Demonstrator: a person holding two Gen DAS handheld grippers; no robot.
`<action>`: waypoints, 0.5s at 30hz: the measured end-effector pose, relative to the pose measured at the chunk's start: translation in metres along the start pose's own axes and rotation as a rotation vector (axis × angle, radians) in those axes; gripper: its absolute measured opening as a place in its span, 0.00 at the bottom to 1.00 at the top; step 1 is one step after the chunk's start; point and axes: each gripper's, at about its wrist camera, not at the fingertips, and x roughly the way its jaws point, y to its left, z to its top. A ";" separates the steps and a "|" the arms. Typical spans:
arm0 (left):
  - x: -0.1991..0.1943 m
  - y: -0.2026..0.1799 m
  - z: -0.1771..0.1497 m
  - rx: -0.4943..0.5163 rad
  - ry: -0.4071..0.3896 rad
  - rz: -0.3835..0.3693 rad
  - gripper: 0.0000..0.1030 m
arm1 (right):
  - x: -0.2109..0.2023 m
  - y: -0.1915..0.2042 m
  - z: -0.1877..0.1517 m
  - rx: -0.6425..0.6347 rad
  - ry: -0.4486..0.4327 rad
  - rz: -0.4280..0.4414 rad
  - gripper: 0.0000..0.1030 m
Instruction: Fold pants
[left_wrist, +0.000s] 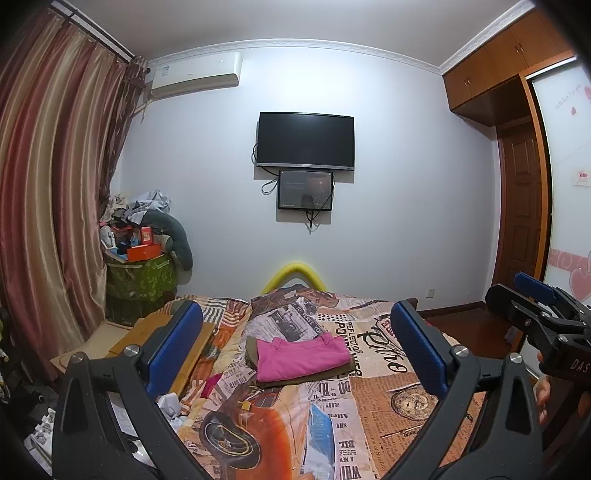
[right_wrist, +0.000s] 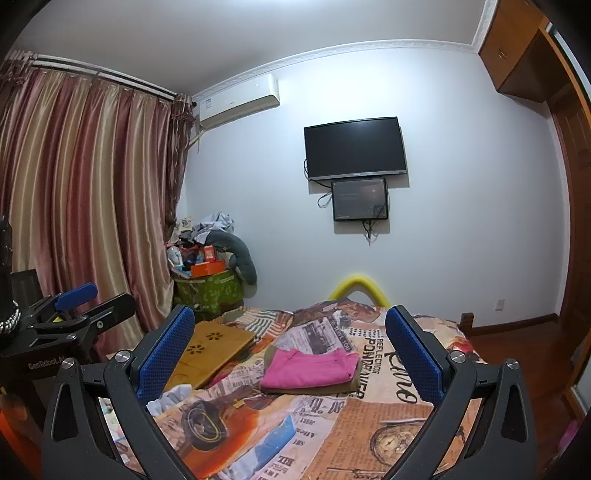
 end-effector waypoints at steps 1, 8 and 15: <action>0.000 0.000 0.000 0.003 -0.001 -0.001 1.00 | 0.000 0.000 0.000 0.000 0.000 -0.001 1.00; 0.001 -0.002 0.000 0.013 -0.004 -0.011 1.00 | 0.000 -0.001 0.001 0.003 0.000 -0.002 1.00; 0.003 -0.005 -0.002 0.022 0.003 -0.025 1.00 | 0.000 -0.001 0.000 0.004 0.001 -0.003 1.00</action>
